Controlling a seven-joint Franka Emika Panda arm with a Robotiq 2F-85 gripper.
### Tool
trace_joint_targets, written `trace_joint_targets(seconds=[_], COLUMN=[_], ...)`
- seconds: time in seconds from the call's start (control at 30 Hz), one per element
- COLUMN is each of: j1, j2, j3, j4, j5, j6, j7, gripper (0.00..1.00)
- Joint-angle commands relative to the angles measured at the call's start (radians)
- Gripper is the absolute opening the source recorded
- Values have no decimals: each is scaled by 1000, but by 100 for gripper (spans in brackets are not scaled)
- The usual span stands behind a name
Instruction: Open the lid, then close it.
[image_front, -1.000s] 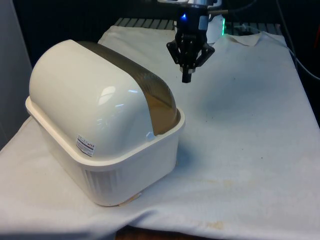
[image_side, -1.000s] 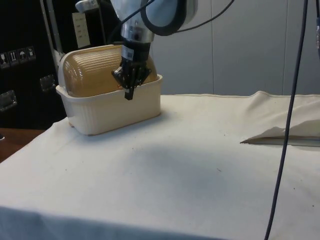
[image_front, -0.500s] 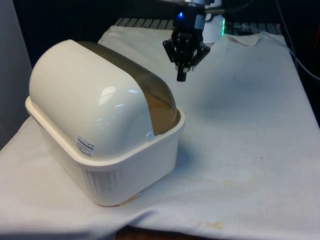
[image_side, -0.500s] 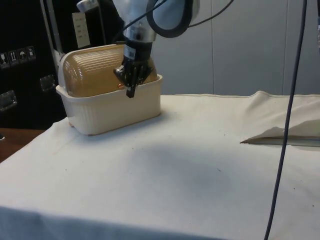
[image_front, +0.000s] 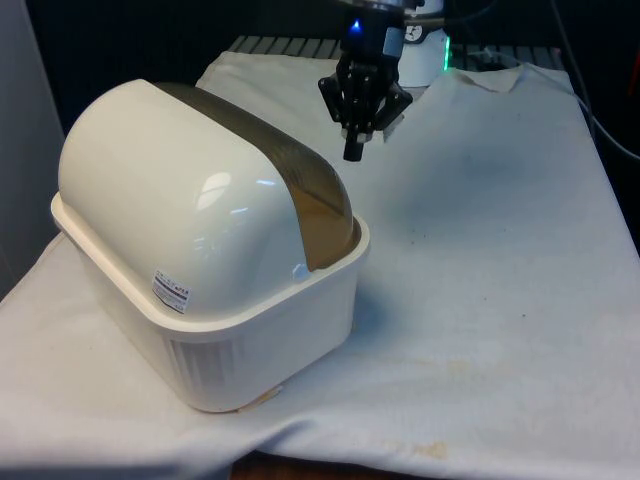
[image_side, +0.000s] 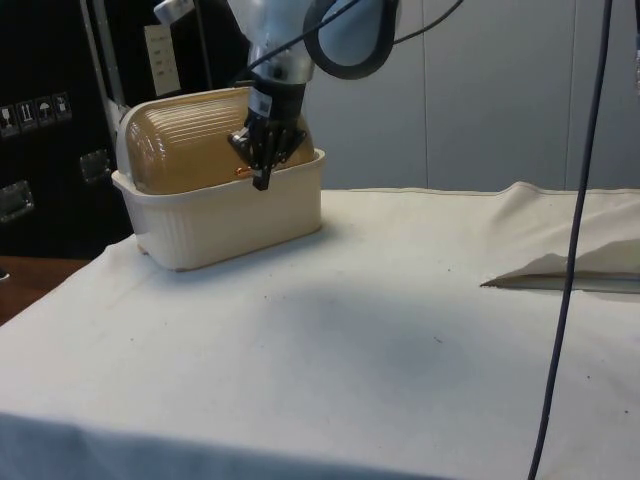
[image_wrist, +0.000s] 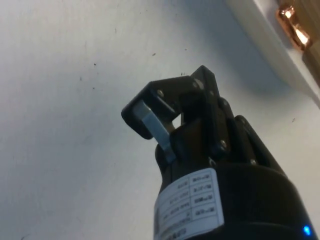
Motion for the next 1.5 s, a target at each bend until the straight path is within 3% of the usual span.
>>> trace_joint_targets(seconds=[0.0,0.03,0.23,0.27,0.3,0.57,0.6,0.83,0.87,0.9,1.2,1.23,1.27,1.47], j1=[0,12,1,-2,0,-3,-6,1,-7,1,3,-7,3,2], j2=[0,10,28,22,30,47,42,56,44,57,75,65,77,84], j3=[-2,-32,-30,-17,-32,-53,-43,-72,-54,-73,-79,-57,-80,-84], j4=[0,6,3,1,3,5,2,15,5,16,36,28,38,46], j5=[-5,-46,-29,-16,-26,-24,-15,-28,-15,-29,-30,-15,-29,-26], j6=[1,23,45,29,50,79,65,97,80,98,110,95,112,117], j7=[5,37,33,20,31,32,22,42,26,44,80,63,83,99], gripper=[0,0,0,0,0,0,0,0,0,0,0,0,0,0])
